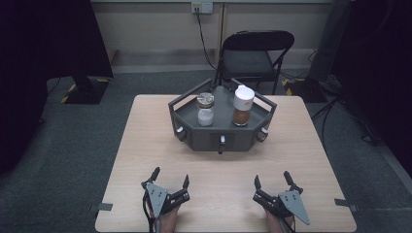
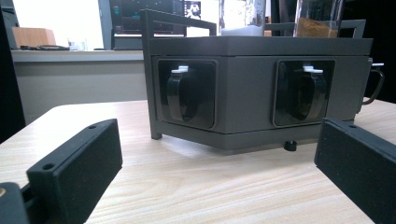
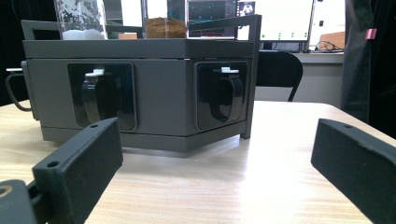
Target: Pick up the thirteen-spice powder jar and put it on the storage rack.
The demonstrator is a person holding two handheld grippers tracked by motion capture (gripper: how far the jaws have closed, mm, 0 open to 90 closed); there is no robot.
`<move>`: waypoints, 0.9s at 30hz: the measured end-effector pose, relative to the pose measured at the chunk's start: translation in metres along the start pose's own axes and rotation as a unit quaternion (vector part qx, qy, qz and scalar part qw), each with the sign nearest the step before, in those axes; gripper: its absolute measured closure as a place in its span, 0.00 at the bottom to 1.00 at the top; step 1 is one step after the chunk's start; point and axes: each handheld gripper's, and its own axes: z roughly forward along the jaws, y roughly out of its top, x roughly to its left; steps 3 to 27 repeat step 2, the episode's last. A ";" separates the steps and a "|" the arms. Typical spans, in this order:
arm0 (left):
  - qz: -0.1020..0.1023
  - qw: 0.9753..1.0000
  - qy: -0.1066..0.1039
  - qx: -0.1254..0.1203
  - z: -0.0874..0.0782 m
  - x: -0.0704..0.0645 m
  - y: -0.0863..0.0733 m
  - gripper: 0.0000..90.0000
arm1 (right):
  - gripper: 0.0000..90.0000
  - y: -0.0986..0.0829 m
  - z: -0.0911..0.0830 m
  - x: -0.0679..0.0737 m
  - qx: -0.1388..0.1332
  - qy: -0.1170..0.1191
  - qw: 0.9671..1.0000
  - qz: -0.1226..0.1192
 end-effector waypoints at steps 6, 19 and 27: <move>0.000 1.000 0.000 0.000 0.000 0.000 0.000 0.00 | 0.01 0.000 0.000 0.000 0.000 0.000 1.000 0.000; 0.000 1.000 0.000 0.000 0.000 0.000 0.000 0.00 | 0.01 0.000 0.000 0.000 0.000 0.000 1.000 0.000; 0.000 1.000 0.000 0.000 0.000 0.000 0.000 0.00 | 0.01 0.000 0.000 0.000 0.000 0.000 1.000 0.000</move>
